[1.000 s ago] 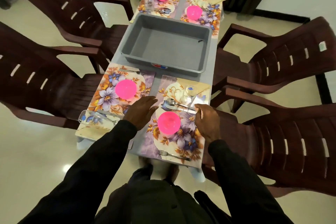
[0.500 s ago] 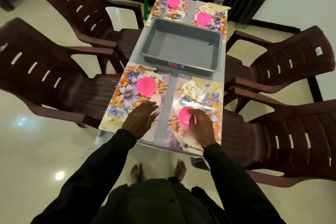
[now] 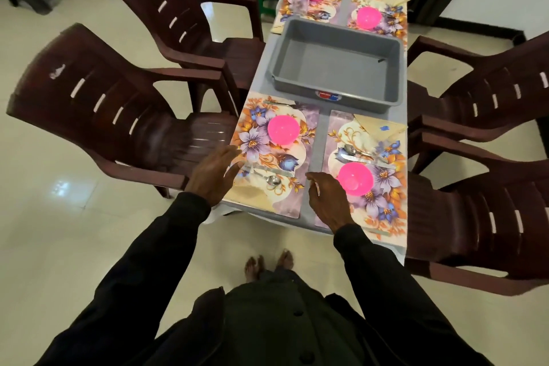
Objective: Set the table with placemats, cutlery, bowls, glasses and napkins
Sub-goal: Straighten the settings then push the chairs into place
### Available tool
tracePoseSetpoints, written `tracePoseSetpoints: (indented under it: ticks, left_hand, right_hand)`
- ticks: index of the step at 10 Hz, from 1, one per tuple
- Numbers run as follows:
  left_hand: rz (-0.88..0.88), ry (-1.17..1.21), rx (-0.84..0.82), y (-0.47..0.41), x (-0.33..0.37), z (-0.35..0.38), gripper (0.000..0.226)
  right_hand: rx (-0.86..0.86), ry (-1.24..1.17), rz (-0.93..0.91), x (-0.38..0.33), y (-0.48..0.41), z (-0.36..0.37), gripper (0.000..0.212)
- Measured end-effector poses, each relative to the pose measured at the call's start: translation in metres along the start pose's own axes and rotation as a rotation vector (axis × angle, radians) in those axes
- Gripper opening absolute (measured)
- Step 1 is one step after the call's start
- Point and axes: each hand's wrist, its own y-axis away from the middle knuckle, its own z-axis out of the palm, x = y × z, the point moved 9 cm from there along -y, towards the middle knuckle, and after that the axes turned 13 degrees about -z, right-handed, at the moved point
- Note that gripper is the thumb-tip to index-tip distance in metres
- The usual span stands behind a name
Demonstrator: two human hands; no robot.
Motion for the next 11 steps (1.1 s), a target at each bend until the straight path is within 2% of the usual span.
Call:
tracePoseSetpoints:
  ticks: [1,2,3,4,5,6,7,8,9,10,11]
  left_hand:
    - [-0.002,-0.046,-0.090,-0.010,-0.030,0.013,0.045]
    - [-0.015,-0.054,-0.131,-0.012,-0.030,0.006,0.037]
    - [-0.004,-0.047,-0.188,-0.009,-0.031,0.008,0.038]
    - [-0.154,-0.068,-0.254,-0.024,-0.052,0.017,0.031]
    - [-0.210,-0.080,-0.290,-0.034,-0.064,0.028,0.035]
    - [-0.222,0.019,-0.407,-0.051,-0.092,0.052,0.038]
    - [-0.069,0.044,-0.469,-0.084,-0.111,0.077,0.047]
    - [0.101,0.052,-0.486,-0.100,-0.086,0.064,0.042]
    - [0.127,0.058,-0.497,-0.135,-0.102,0.086,0.047]
    - [0.263,-0.004,-0.491,-0.158,-0.109,0.117,0.045]
    - [0.346,0.015,-0.523,-0.165,-0.076,0.096,0.043]
  right_hand:
    - [-0.038,-0.013,0.013,0.003,-0.013,0.013,0.029]
    - [-0.075,0.002,0.014,0.004,-0.029,0.028,0.030]
    - [-0.108,0.008,-0.001,-0.002,-0.044,0.041,0.030]
    - [-0.163,0.037,0.011,-0.004,-0.055,0.057,0.032]
    - [-0.202,0.049,0.059,-0.005,-0.051,0.068,0.035]
    - [-0.213,0.067,0.118,0.001,-0.056,0.078,0.035]
    - [-0.203,0.098,0.191,0.007,-0.071,0.086,0.037]
    - [-0.160,0.108,0.289,0.016,-0.087,0.087,0.040]
    - [-0.088,0.106,0.338,0.029,-0.106,0.089,0.044]
    - [0.002,0.022,0.386,0.034,-0.123,0.087,0.054]
    - [0.037,-0.015,0.394,0.044,-0.142,0.094,0.071]
